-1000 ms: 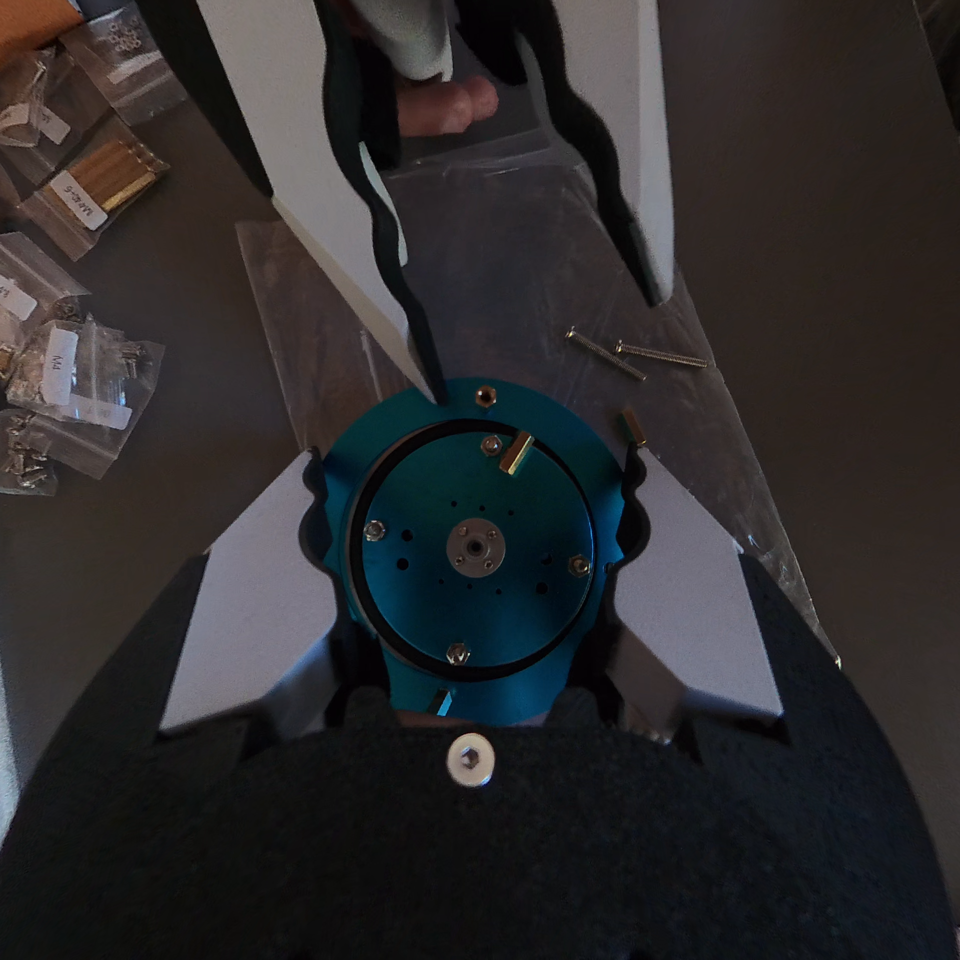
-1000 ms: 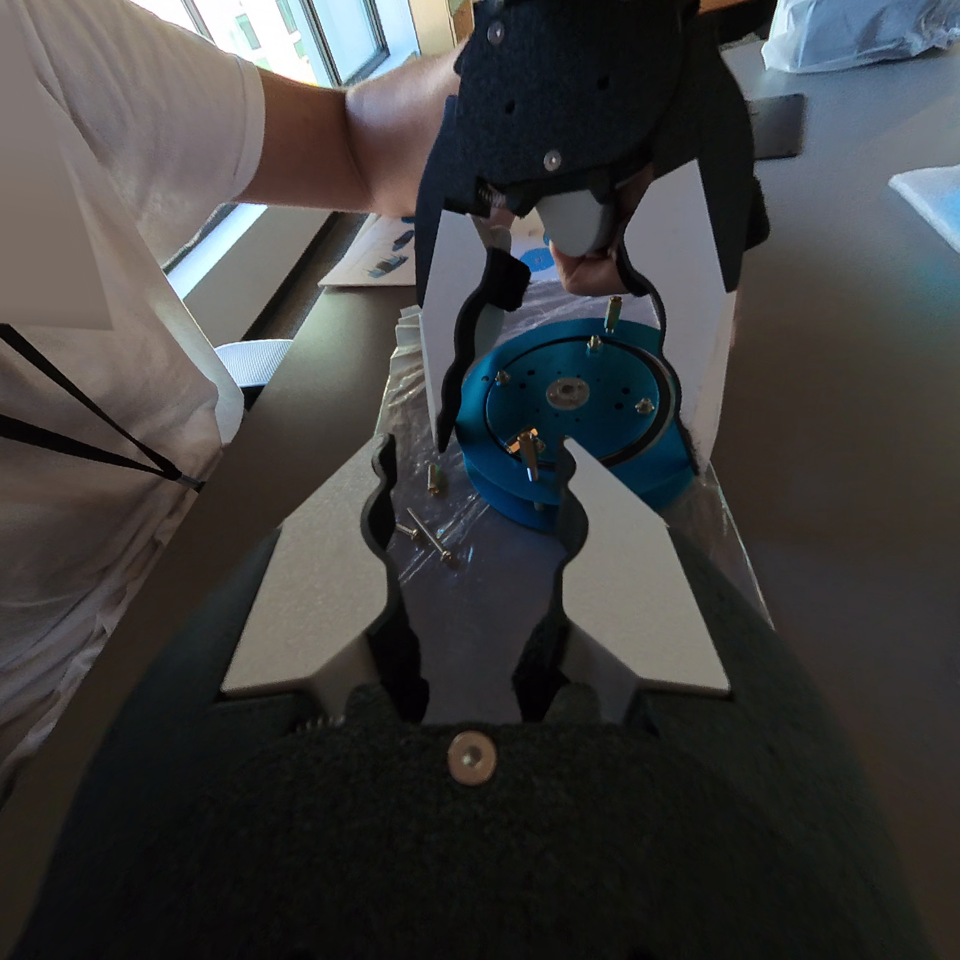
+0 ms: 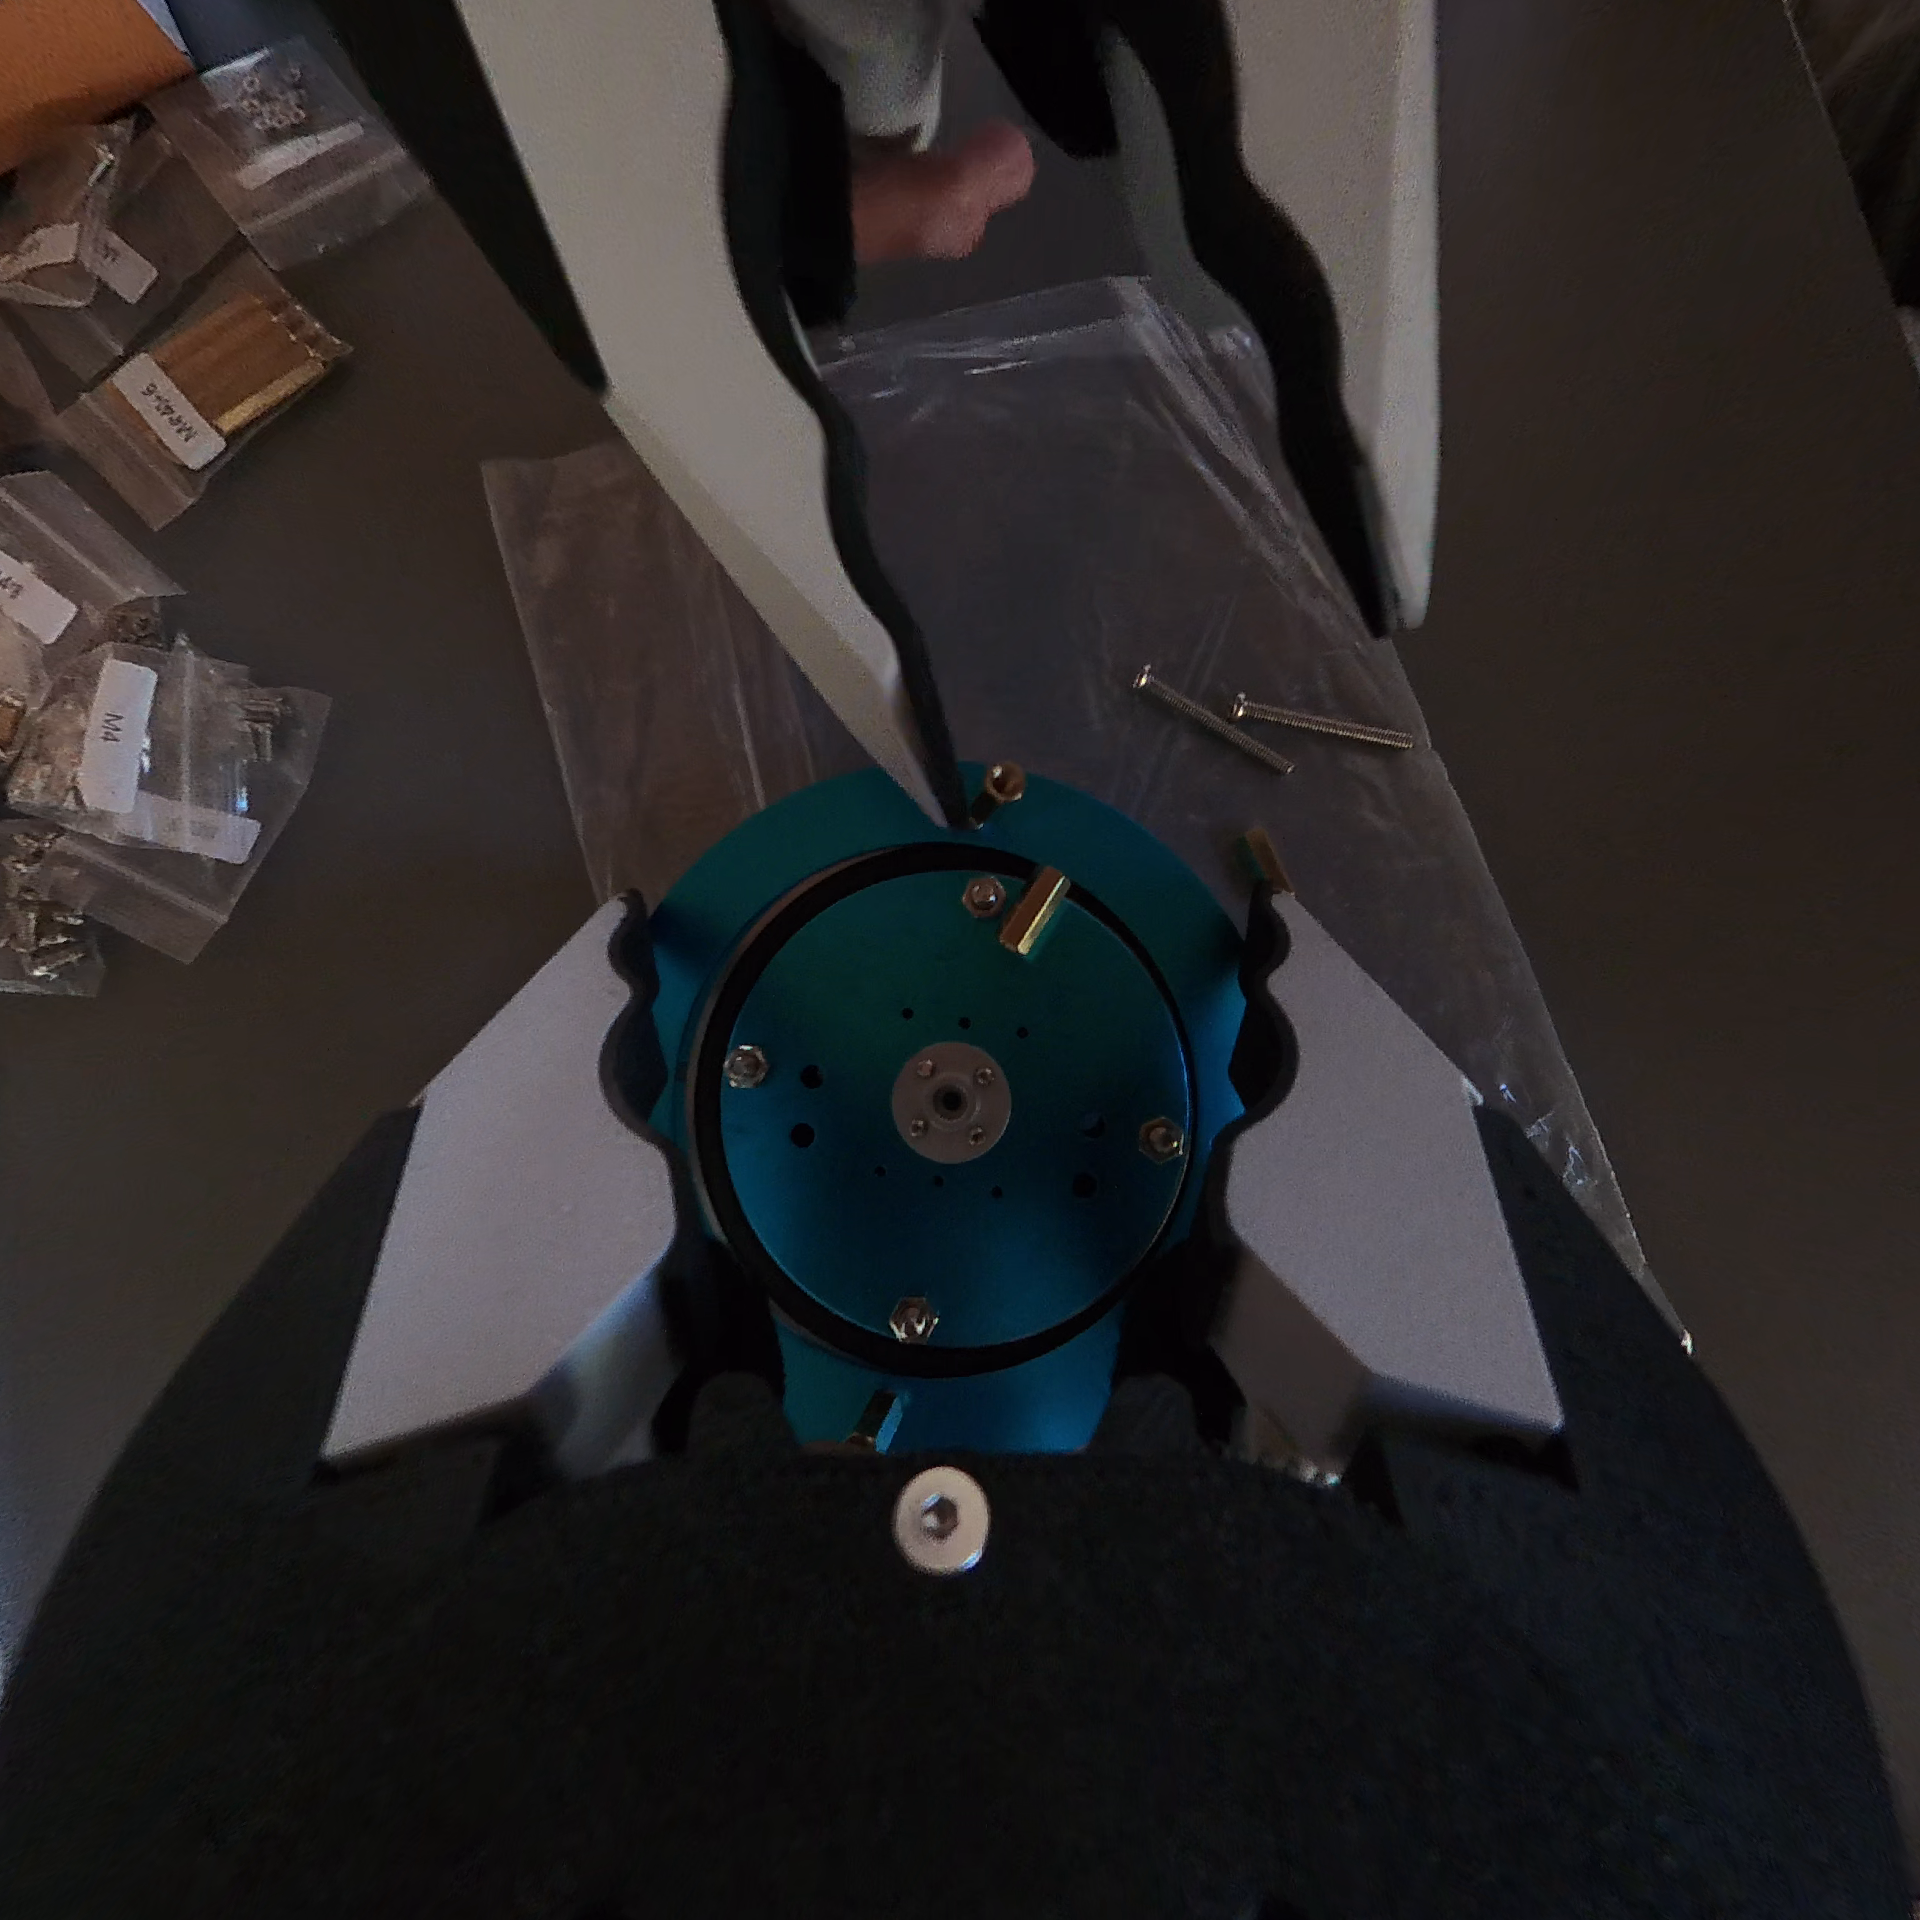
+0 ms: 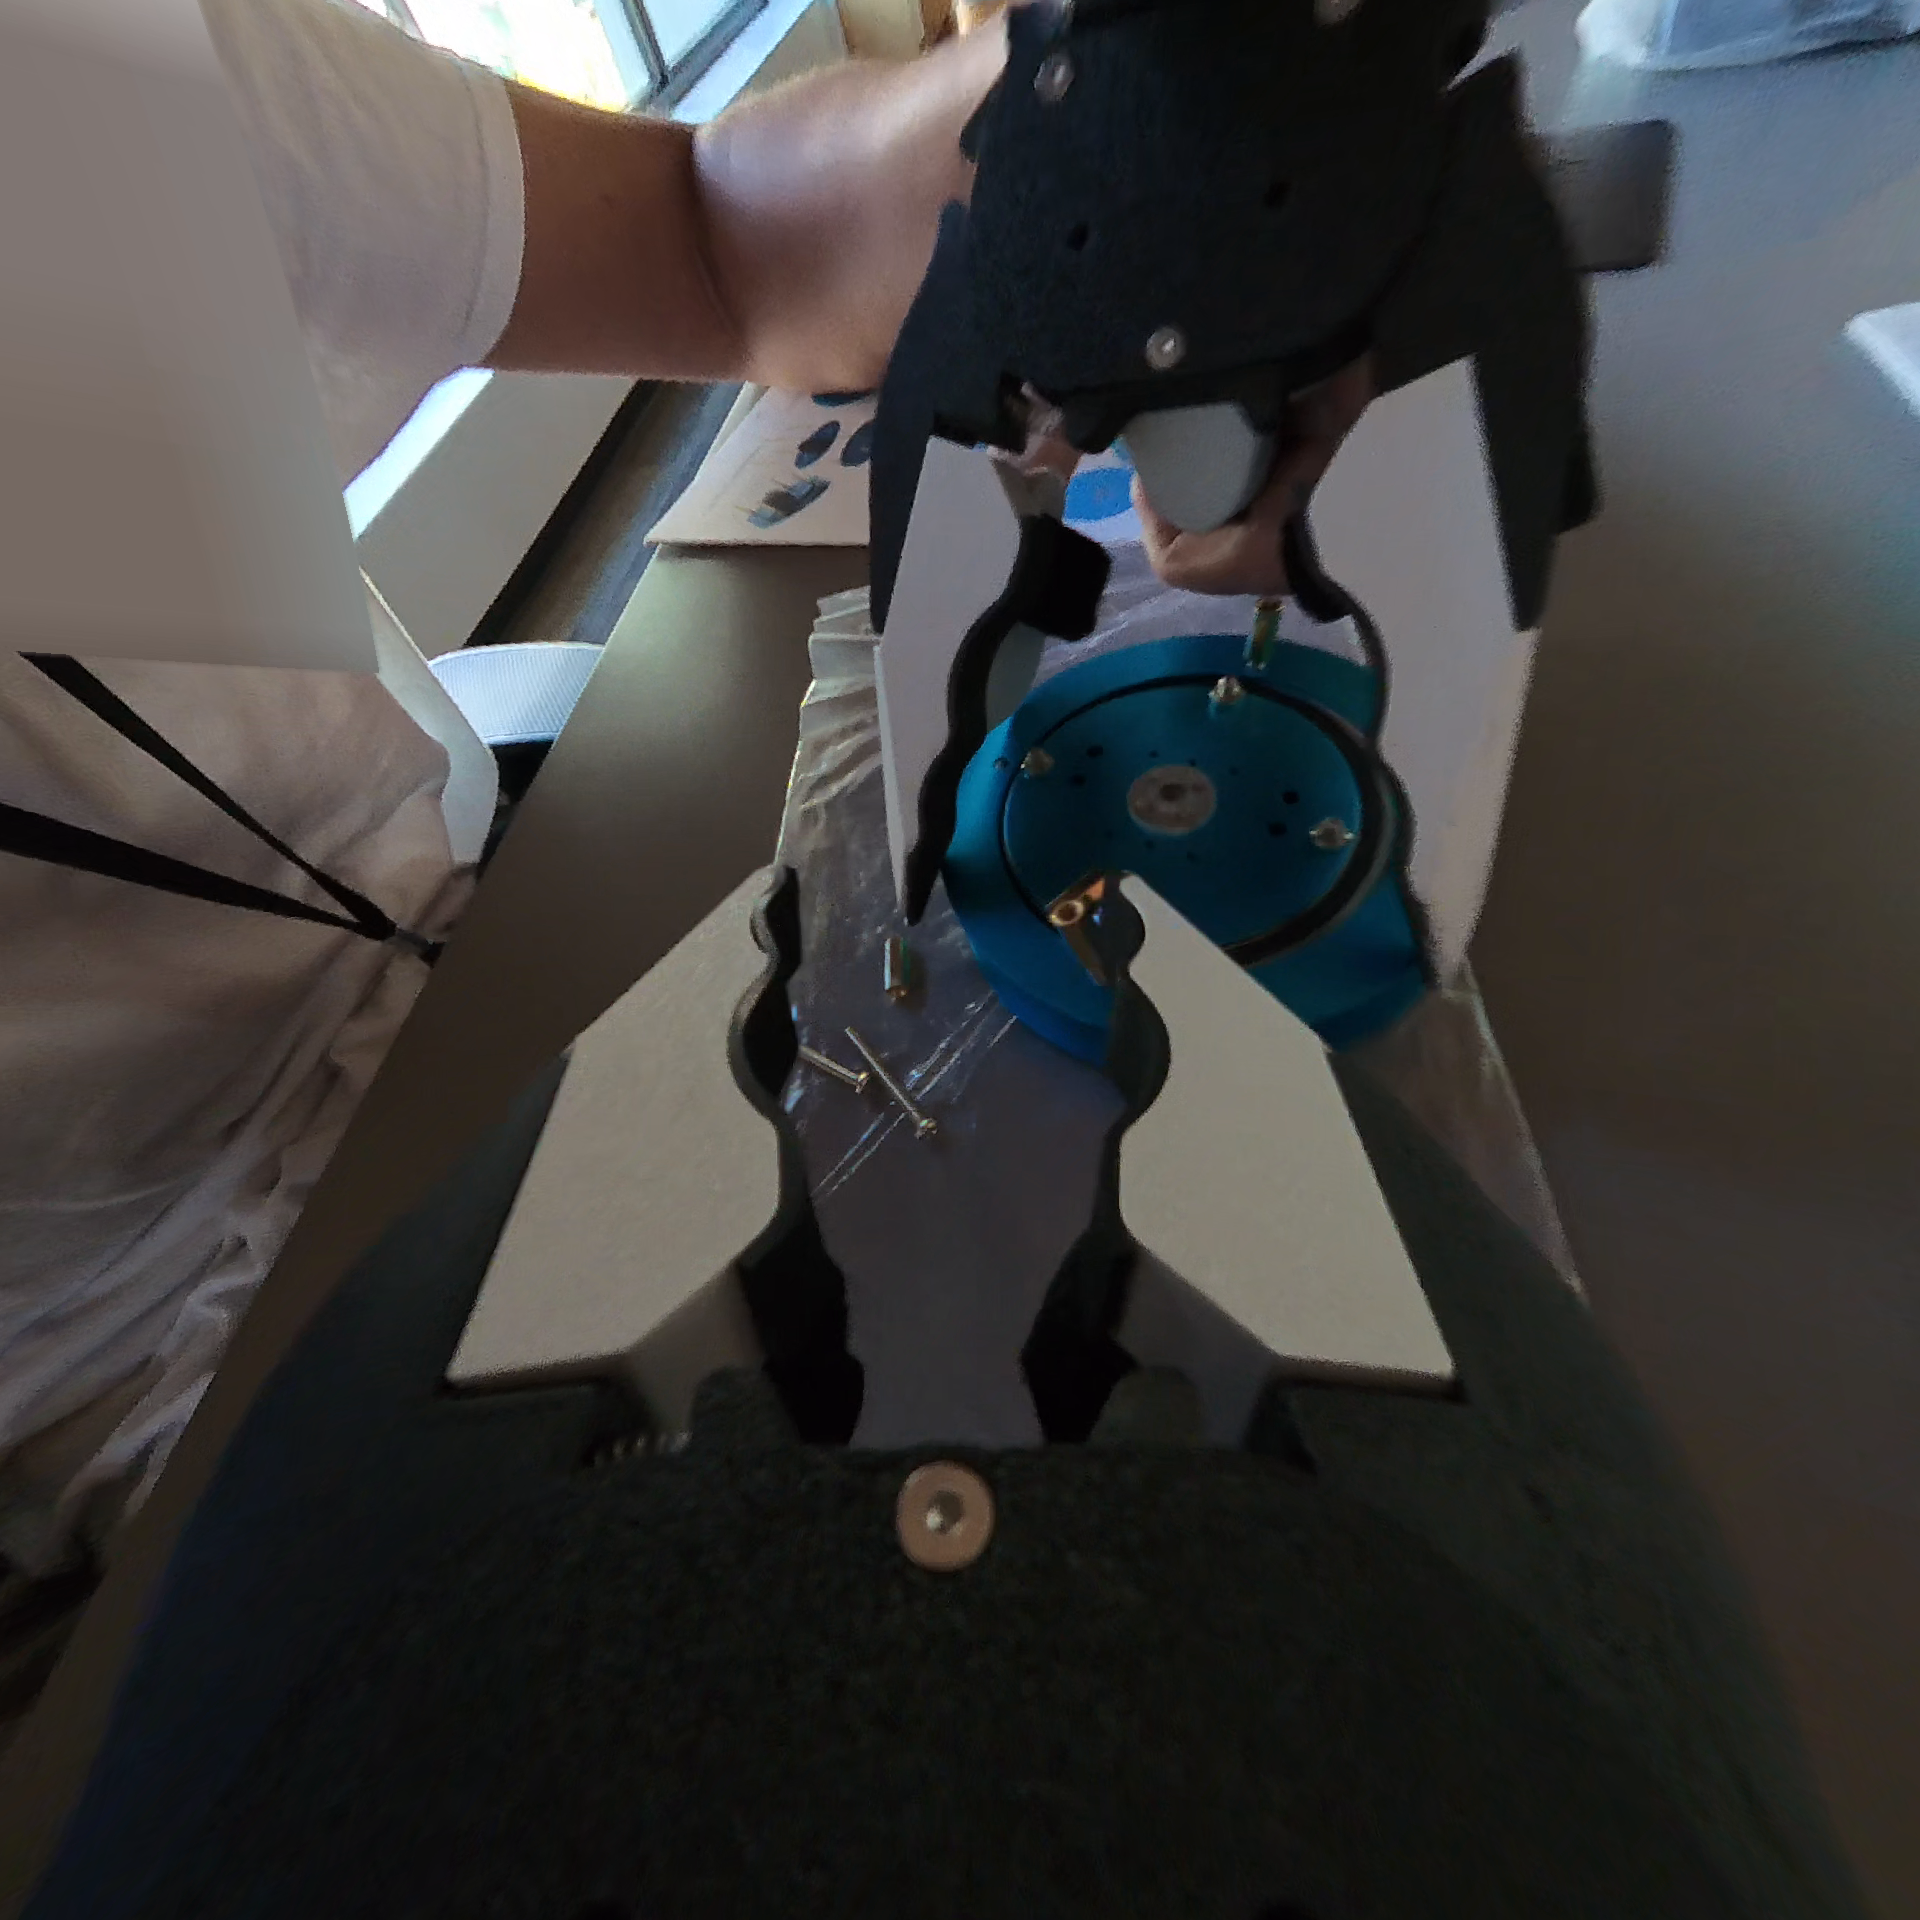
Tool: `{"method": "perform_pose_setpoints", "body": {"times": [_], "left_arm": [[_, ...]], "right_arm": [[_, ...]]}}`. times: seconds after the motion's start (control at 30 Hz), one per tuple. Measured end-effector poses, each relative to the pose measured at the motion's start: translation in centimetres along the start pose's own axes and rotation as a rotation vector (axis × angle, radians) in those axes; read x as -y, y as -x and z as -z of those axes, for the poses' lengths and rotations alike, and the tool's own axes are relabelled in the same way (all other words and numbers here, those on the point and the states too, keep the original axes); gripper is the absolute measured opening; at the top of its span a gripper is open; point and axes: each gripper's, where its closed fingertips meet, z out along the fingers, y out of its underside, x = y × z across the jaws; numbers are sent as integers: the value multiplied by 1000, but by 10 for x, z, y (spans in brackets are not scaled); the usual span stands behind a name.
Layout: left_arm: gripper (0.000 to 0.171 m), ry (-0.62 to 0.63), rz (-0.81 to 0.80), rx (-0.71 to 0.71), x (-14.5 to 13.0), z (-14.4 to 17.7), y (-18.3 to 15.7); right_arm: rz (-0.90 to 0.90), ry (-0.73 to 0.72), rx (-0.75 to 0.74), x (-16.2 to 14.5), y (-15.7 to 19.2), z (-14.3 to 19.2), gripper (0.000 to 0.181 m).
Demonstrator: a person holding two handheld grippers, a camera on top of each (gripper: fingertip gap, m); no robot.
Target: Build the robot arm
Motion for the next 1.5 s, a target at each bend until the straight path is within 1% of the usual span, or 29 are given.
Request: {"method": "perform_pose_setpoints", "body": {"times": [0.07, 0.13, 0.2, 0.3, 0.37, 0.43, 0.53, 0.6, 0.63, 0.67, 0.7, 0.73, 0.8, 0.83, 0.97, 1.03, 1.1, 1.13, 1.27, 1.37, 1.43, 1.47, 1.5], "left_arm": [[112, -2, 1, 1, 0, 0, 0], [112, -4, 1, 0, 0, 0, 0], [112, -6, 2, 0, 0, 0, 0], [112, -6, 2, 0, 0, 0, 0], [112, -6, 2, 0, 1, 0, 0], [112, -6, 2, 0, 1, -1, 0], [112, -7, 3, 0, 1, -1, 0], [112, -7, 3, 0, 1, -1, 0], [112, -8, 4, 0, 1, -1, 0], [112, -8, 4, 0, 1, -1, 0], [112, -8, 4, 0, 1, -1, 0], [112, -7, 4, 0, 1, -1, 0], [112, -8, 4, 0, 1, -1, 0], [111, -9, 4, 0, 1, -1, 0], [111, -10, 5, -1, 1, -1, 0], [111, -11, 5, -1, 1, -1, 0], [111, -16, 6, -5, 1, -1, 0], [111, -19, 6, -7, 1, -1, 0], [111, -18, 6, -7, 1, -1, 0], [111, -20, 7, -9, 1, -1, 0], [111, -21, 6, -10, 1, -1, 0], [111, -21, 5, -11, 1, 0, 0], [111, -22, 6, -11, 1, 0, 0]], "right_arm": [[-5, 53, 4, -7, 2, -4, 58], [-21, 49, 4, -8, 4, 2, 57], [-33, 56, 19, -10, 6, 12, 40], [15, 36, -57, -6, -5, 19, 45], [48, 17, -55, -1, -4, 11, 51], [73, 50, -39, -4, 0, -2, 63], [67, 99, -20, -11, 5, -10, 63], [35, 98, -25, -11, 4, -2, 59], [17, 101, -25, -12, 4, 4, 54], [8, 112, -14, -14, 6, 9, 39], [0, 117, -24, -15, 4, 13, 36], [15, 117, -55, -14, 0, 16, 37], [114, 131, -132, -9, -6, 18, 32], [178, 163, -168, -6, -5, 17, 31], [380, 389, -329, -6, -7, 14, 25], [484, 444, -375, -6, -13, 10, 23], [514, 412, -387, -5, -18, 5, 23], [500, 378, -383, -5, -21, 4, 23], [354, 234, -263, -3, -17, -3, 26], [300, 280, -216, -17, -20, -7, 26], [286, 292, -207, -23, -18, -4, 27], [283, 286, -210, -23, -17, 0, 26], [282, 281, -205, -24, -15, 4, 19]]}}
